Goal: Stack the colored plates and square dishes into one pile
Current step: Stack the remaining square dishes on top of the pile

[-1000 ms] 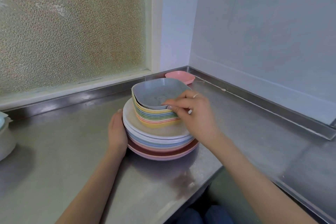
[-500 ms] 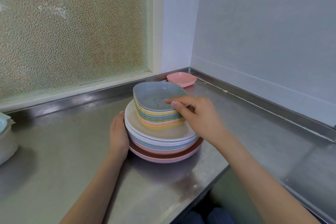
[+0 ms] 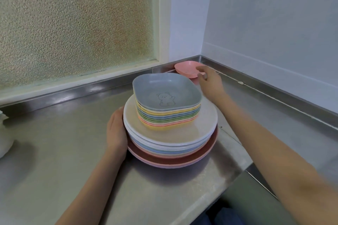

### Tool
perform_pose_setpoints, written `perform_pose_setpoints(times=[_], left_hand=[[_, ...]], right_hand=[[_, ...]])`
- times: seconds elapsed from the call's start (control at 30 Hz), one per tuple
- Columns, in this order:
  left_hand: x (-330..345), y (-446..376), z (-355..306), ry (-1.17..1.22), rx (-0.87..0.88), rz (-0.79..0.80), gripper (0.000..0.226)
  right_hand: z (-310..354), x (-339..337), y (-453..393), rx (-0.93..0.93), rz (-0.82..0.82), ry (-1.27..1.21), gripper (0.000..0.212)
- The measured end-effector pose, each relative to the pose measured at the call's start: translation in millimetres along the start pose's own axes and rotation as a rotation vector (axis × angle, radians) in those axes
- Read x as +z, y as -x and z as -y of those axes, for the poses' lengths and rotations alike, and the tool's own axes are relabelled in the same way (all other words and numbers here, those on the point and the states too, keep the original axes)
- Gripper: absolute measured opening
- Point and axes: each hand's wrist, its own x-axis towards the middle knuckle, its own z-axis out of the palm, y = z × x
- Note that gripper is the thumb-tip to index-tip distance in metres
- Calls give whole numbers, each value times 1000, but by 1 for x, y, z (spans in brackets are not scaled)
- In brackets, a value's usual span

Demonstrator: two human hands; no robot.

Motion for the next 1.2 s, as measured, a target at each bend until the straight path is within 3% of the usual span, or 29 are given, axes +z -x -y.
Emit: perform_pose_setpoints(times=[0.27,0.37,0.53,0.63,0.77,1.0,1.2], left_hand=[[-2,-2,10,-190,115,-75,24],[-1,0,8,-189,138,-82,22],[-2,-5,11,-323,178,-139,23],[-1,-5,12,-346,206,-136,21],[-1,-2,9,-182,107,-133,25],[0,0,8,-165,90,-109,27],[2,1,4,-151,97,-101,32]], right_hand=[[-28,45,-61,72,321,250,48],[-36,54,-66,141,395,211,53],[-41,64,-81,94,328,450,48],[-38,61,-73,61,339,465,41],[-35,53,-59,102,314,297,22],[-15,36,-35,52,114,159,3],[4,1,-15,-63,-115,-27,16]])
